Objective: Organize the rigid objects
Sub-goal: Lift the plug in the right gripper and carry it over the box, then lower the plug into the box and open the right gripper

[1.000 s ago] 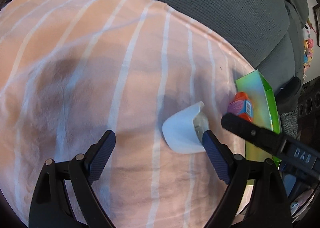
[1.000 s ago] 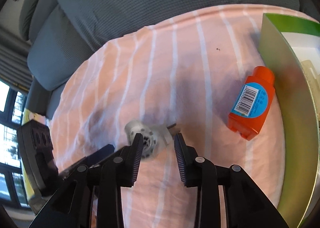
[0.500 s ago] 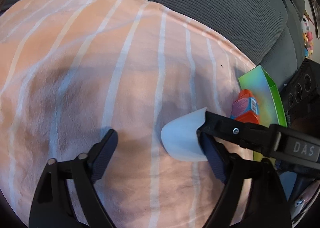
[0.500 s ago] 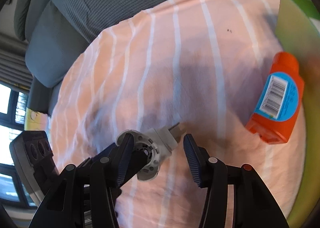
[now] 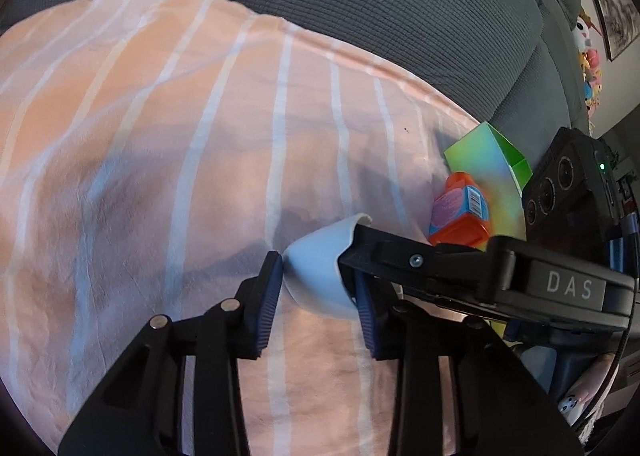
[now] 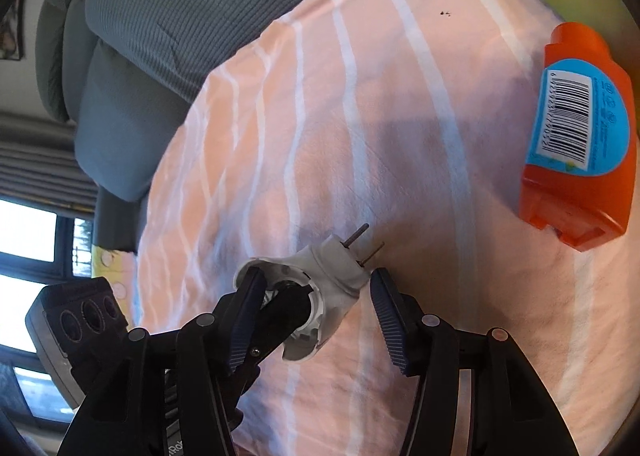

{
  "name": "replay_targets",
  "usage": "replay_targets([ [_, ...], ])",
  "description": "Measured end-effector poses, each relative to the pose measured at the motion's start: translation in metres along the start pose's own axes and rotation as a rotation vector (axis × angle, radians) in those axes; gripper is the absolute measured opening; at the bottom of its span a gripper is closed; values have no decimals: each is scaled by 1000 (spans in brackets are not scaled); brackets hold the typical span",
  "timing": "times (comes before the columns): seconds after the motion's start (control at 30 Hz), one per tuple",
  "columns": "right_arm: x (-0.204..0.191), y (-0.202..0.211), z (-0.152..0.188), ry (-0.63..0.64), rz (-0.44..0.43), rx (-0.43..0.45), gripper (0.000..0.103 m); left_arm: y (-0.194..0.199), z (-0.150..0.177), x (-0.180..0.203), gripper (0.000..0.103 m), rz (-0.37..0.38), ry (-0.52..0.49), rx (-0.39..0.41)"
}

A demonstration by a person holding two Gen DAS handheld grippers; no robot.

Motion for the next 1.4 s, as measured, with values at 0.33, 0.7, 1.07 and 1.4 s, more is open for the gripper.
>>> replay_targets([
  [0.33,-21,48,-3,49,-2,120,57,36,-10,41,31,19,-84,111],
  [0.7,-18,139,-9,55,-1,321,57,52,-22,124,30,102,-222,181],
  [1.07,24,212,-14,-36,25,480,57,30,-25,200,30,192,-325,158],
  [1.4,71,255,-14,-148,57,571,57,-4,-15,260,30,267,-390,88],
])
Point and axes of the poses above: each gripper's, at about its wrist camera, not at the fingertips, and y roughly against the way its jaws point, x to its right, z to its underside, the point moved 6 cm from there along -y, roughly the way its jaws point, and after that the axes turned 1 degree about -z, right-handed, at the moved point
